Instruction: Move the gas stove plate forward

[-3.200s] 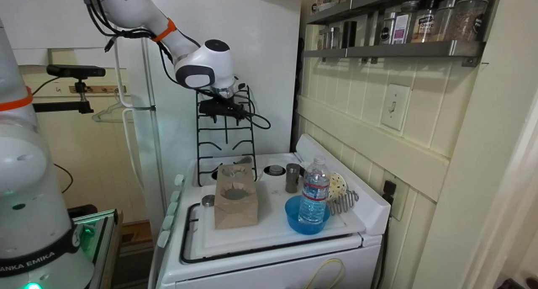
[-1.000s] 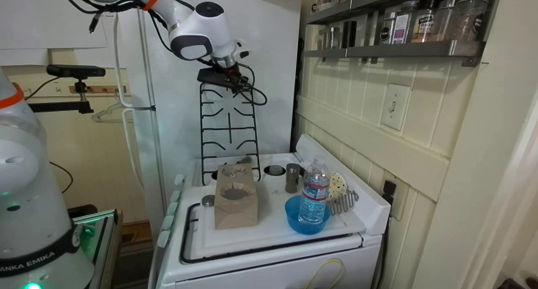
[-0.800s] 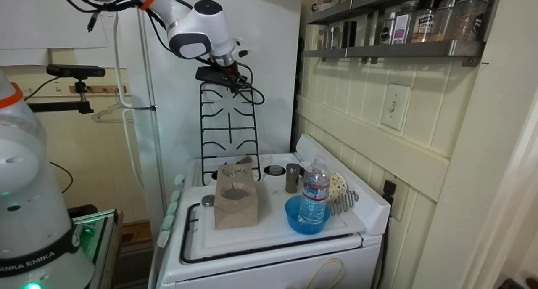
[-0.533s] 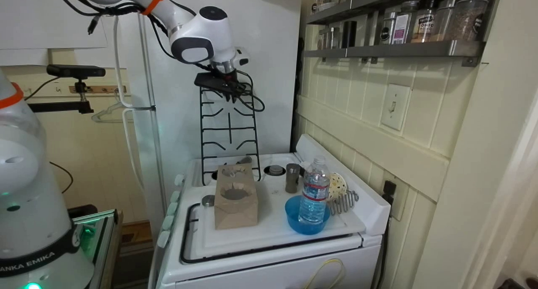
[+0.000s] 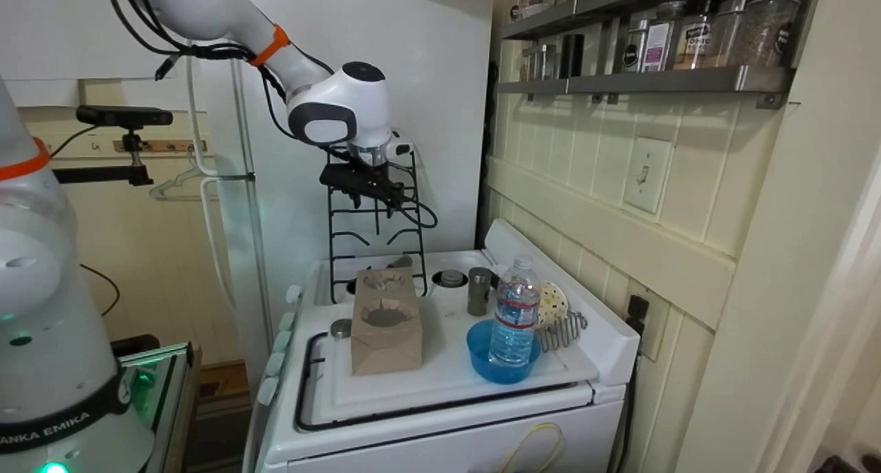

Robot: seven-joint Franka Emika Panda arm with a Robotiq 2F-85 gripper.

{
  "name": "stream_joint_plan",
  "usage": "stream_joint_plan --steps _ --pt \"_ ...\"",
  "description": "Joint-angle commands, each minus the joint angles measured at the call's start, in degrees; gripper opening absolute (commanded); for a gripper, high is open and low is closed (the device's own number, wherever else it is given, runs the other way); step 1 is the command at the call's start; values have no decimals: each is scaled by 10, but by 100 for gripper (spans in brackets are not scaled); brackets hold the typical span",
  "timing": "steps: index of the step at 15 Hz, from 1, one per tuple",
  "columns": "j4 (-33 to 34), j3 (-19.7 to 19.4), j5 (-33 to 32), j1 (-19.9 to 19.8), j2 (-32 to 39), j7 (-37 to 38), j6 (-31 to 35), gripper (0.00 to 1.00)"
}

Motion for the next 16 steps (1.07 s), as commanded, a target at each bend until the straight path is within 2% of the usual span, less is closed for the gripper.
stream_joint_plan --steps 1,3,8,9,11,16 --pt "0 -1 24 4 -6 -34 22 100" --pt "2 -8 59 12 -7 -135 13 100" --pt "5 -23 92 -5 -2 -319 -104 100" --pt "4 -19 81 -12 1 -290 -97 99" --pt "2 -15 110 -18 1 -210 -85 100" --pt "5 1 190 -14 20 -114 -68 100"
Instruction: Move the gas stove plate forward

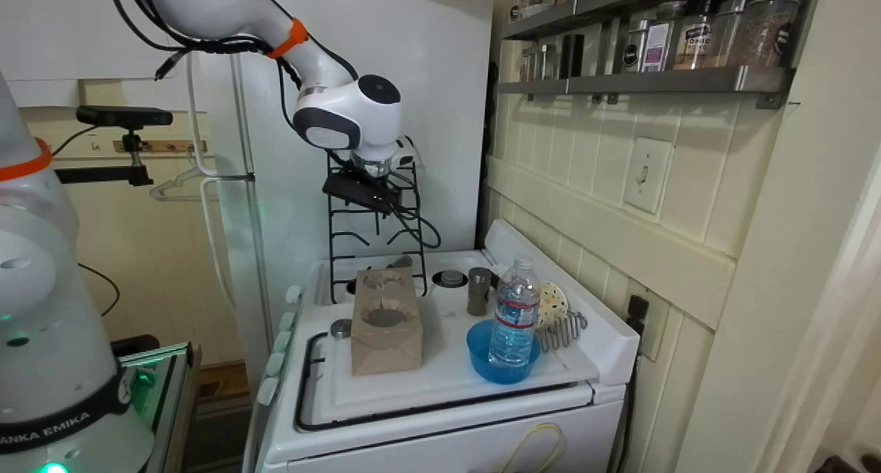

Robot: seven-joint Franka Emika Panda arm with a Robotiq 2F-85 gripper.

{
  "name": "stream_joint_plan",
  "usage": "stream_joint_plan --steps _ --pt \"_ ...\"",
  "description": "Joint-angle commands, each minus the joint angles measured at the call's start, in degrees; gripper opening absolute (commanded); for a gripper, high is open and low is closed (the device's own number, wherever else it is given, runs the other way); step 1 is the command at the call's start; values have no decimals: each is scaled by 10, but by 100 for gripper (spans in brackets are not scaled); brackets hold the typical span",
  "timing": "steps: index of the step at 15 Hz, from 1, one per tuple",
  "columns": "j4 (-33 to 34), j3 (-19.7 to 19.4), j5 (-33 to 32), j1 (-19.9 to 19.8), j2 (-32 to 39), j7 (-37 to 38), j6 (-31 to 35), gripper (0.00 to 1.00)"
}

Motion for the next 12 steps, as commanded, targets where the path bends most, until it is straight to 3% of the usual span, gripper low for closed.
stream_joint_plan --steps 1,7,12 --pt "3 21 72 4 20 66 27 100" --pt "35 45 198 5 77 117 117 100" --pt "84 50 221 0 133 102 83 100"
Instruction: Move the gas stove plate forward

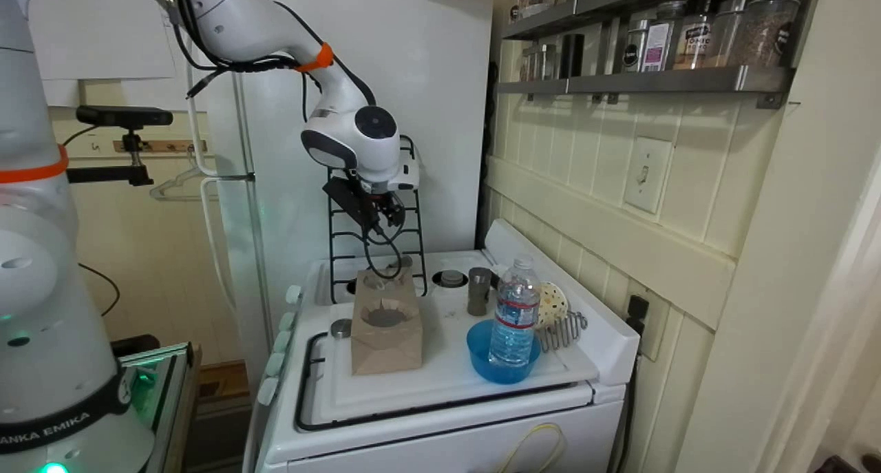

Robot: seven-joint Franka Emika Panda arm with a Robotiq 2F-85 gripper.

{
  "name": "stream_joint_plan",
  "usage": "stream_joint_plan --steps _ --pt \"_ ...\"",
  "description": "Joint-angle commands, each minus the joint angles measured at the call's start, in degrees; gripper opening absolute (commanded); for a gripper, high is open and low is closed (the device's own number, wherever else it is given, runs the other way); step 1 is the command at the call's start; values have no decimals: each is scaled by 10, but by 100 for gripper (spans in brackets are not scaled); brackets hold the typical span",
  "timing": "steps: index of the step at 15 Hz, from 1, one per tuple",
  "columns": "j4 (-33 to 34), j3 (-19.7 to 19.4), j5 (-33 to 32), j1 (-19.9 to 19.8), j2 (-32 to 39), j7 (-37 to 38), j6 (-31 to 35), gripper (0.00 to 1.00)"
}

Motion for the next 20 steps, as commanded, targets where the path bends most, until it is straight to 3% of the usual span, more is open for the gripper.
stream_joint_plan --steps 1,3,4,13,20 --pt "47 9 21 -3 50 -16 -16 96" --pt "63 12 15 -2 65 -13 -10 72" --pt "67 12 6 -2 69 -2 -11 69" --pt "23 13 -33 -7 9 48 -23 2" --pt "-5 6 4 -18 -61 29 -59 2"
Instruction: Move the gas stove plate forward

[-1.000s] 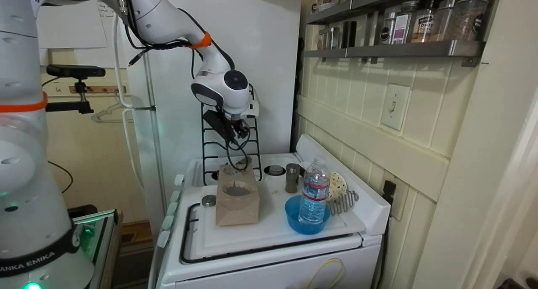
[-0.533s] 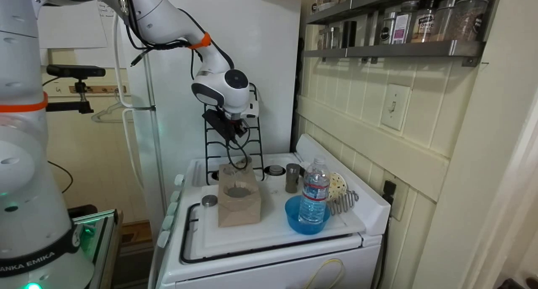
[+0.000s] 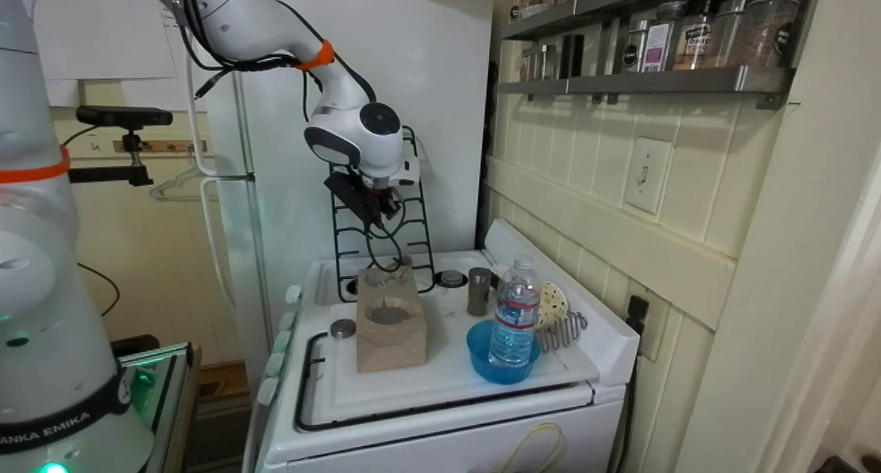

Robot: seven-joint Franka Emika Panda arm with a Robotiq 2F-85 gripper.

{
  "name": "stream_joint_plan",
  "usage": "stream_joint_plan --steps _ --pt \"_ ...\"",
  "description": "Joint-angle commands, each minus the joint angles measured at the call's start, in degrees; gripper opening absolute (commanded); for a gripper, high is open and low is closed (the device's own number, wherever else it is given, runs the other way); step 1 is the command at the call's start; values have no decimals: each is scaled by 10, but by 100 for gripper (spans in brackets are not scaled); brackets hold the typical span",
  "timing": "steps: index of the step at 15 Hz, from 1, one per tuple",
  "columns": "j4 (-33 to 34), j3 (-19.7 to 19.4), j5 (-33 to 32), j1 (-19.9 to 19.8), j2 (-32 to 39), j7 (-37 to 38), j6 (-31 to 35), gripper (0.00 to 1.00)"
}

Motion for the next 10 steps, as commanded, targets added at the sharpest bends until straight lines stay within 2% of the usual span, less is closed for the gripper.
stream_joint_plan --steps 1,7,10 --pt "-17 -8 44 -13 -69 -2 -47 2" --pt "-4 -30 192 -25 -94 -46 -105 2" --pt "-6 -32 279 -30 -102 -69 -89 2"
